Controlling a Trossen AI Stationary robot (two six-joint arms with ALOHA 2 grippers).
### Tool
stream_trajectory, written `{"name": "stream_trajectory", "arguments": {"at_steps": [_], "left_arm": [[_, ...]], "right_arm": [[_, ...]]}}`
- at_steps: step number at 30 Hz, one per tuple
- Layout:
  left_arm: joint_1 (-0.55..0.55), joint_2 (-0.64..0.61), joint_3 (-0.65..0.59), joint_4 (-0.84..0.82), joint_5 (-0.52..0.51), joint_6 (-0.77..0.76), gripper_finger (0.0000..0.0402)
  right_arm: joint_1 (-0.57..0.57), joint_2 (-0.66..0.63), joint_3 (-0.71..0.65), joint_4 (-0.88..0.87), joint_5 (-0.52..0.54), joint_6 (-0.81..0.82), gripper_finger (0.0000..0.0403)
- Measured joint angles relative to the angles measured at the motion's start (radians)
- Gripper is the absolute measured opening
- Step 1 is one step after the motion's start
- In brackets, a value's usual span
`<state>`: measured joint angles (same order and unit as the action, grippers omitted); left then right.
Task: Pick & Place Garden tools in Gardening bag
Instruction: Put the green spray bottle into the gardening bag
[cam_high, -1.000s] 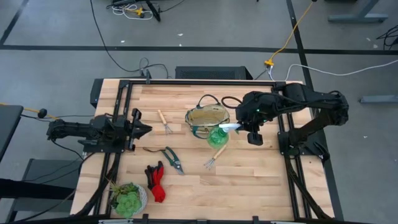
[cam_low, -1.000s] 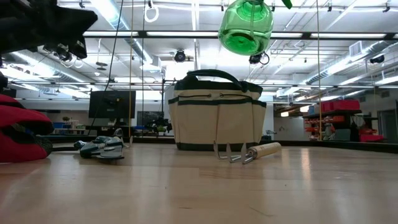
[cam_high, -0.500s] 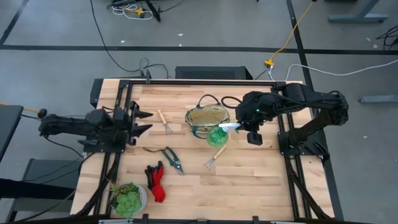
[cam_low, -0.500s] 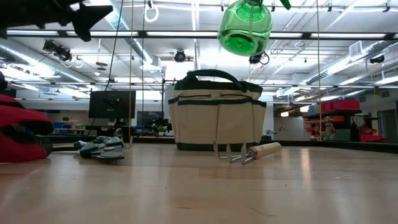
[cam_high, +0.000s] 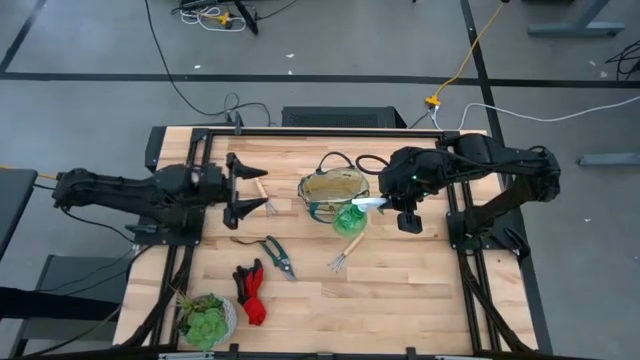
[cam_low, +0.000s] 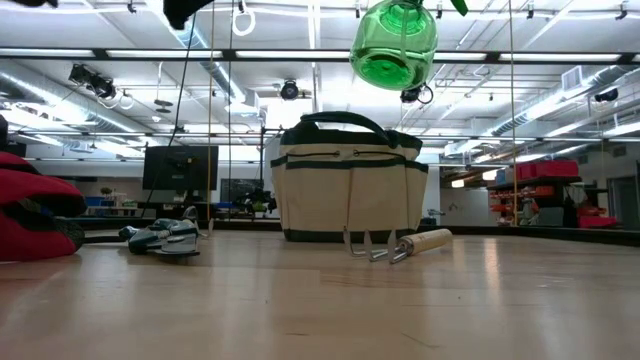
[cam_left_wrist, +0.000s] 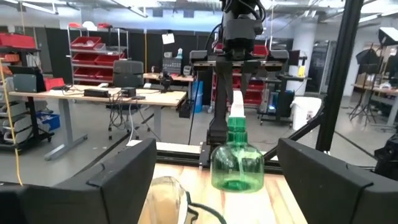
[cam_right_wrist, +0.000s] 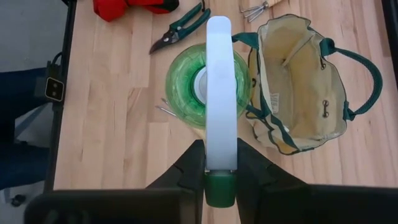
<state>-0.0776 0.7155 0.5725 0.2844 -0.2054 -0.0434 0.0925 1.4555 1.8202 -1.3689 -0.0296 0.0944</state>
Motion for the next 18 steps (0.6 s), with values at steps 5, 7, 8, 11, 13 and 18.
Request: {"name": "stream_trajectory", "arguments": {"at_steps": [5,7,8,11,13,18], "left_arm": [[0.000,0.136,0.111,0.001,0.000,0.002,0.0344],[0.000,0.187,0.152,-0.001,0.000,0.002,0.0344],[0.000,0.210,0.172,0.000,0.003,0.003,0.0344],[0.002,0.280,0.229,-0.001,0.033,0.003,0.0344],[0.002,0.328,0.269,0.001,0.045,0.003,0.0344],[0.002,0.438,0.359,-0.001,0.045,0.004,0.0344]], "right_arm": [[0.000,0.000,0.000,0.000,0.004,0.000,0.0056],[0.000,0.000,0.000,0.000,0.004,0.000,0.0056],[0.000,0.000,0.000,0.000,0.005,0.000,0.0056],[0.000,0.000,0.000,0.000,0.006,0.000,0.0056],[0.000,0.000,0.000,0.000,0.006,0.000,0.0056],[0.000,0.000,0.000,-0.001,0.006,0.000,0.0056]]}}
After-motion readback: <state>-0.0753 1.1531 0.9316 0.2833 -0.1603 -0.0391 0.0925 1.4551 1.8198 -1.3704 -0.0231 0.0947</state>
